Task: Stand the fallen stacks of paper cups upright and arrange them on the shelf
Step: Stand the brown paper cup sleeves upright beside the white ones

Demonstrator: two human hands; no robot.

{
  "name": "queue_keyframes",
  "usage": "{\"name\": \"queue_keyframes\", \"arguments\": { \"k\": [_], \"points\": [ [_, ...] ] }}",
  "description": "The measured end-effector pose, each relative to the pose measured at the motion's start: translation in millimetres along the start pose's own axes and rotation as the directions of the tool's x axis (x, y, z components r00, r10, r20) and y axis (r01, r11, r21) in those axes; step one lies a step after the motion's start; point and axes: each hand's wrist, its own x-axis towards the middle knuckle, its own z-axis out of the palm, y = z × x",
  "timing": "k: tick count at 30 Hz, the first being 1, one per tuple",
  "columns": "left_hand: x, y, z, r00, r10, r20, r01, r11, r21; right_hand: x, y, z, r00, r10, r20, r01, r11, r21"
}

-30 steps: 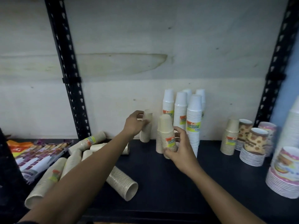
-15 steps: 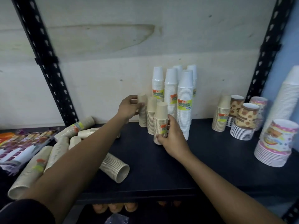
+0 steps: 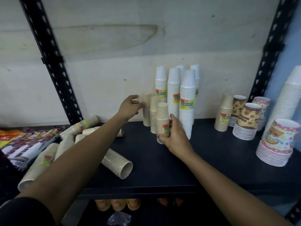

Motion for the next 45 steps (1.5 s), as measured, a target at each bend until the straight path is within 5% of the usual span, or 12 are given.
{"name": "queue_keyframes", "arguments": {
  "k": [13, 23, 31, 40, 45],
  "points": [
    [-61.9, 1.2, -92.6, 0.993, -0.06, -0.103, 0.079, 0.977, 0.198, -27.8, -59.6, -16.3, 0.943, -0.193, -0.27, 0.224, 0.971, 0.087],
    [-111.1, -16.0, -145.0, 0.995, -0.036, -0.094, 0.082, 0.832, 0.549, -32.9, -101.2, 14.1, 0.977, -0.129, 0.167, 0.126, 0.992, 0.028],
    [-111.4, -24.0, -168.5, 0.994, -0.093, 0.063, 0.007, 0.605, 0.796, -26.4, -116.4, 44.9, 0.863, -0.024, 0.504, 0.138, 0.972, -0.19],
    [-91.9, -35.6, -162.7, 0.985, -0.083, 0.152, -0.098, 0.454, 0.886, -24.2, -127.3, 73.0, 0.807, -0.025, 0.59, 0.178, 0.963, -0.202],
    [-83.1, -41.9, -161.5, 0.973, -0.14, 0.185, -0.116, 0.401, 0.909, -27.4, -131.5, 81.0, 0.78, -0.002, 0.626, 0.302, 0.877, -0.374]
  ]
}}
